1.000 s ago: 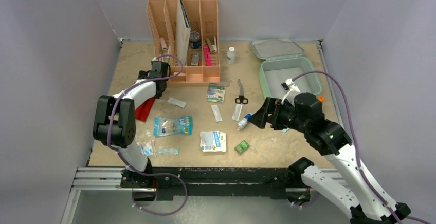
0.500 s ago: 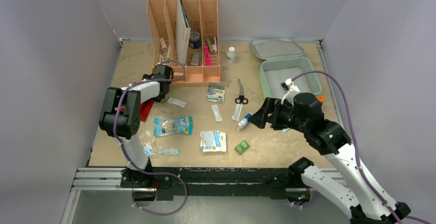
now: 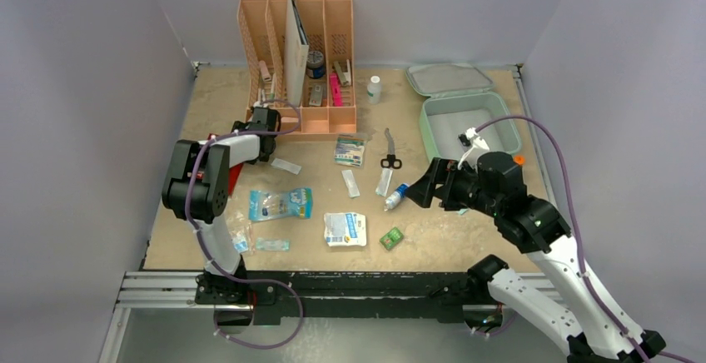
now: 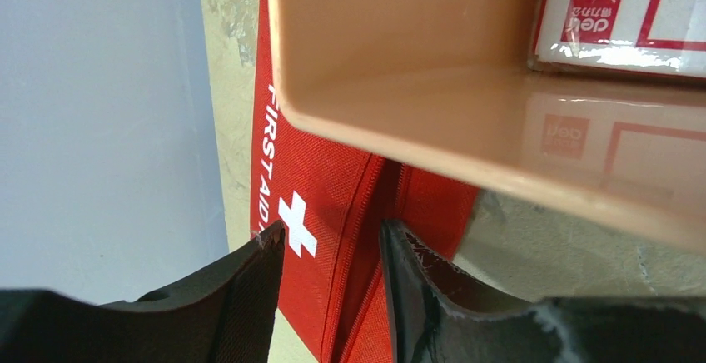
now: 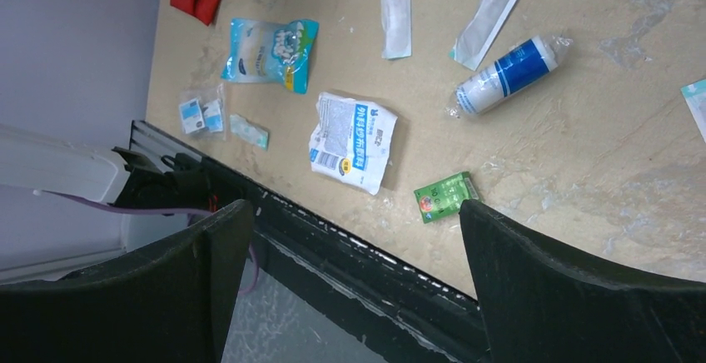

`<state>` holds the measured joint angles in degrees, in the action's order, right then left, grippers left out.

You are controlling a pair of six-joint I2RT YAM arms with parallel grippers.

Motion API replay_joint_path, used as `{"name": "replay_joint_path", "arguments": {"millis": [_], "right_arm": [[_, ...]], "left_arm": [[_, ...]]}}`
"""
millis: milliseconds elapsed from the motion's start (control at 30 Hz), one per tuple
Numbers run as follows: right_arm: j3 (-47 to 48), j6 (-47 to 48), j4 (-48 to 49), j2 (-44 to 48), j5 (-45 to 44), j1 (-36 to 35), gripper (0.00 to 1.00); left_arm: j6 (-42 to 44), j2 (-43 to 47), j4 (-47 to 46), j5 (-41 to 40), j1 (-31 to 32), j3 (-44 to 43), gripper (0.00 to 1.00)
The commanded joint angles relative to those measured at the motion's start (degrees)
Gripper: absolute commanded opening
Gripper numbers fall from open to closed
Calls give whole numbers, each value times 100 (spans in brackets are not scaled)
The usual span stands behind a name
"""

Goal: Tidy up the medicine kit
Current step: Pick up the medicine pouch from the center of the board.

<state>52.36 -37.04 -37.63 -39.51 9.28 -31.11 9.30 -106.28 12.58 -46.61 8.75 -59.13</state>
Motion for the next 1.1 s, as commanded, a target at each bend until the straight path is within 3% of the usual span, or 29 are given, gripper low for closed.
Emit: {"name": "replay_joint_path", "arguments": {"millis": [0,200,500,700,767,1067], "right_arm": [[-16,19,-12,122,-172,-9,96],[-16,28,-50,122,-154,-14,96],[2,110,-83,153,-260,-10,96],[1,135,-179,205,-286,-15,96],[-6,130,-150,224,-286,-9,96],[37,-33,-269,119,-380,-9,95]], "left_arm": [[210,157,-435,-169,-63,60,44],[164,-280,-140,-363,-180,-193,35],[194,-481,-200,-449,-339,-279,33],[66,-236,126,-436,-339,-403,6],[-133,-20,394,-385,-339,-494,0],[-1435,719,2414,-242,-339,-1249,0]]}}
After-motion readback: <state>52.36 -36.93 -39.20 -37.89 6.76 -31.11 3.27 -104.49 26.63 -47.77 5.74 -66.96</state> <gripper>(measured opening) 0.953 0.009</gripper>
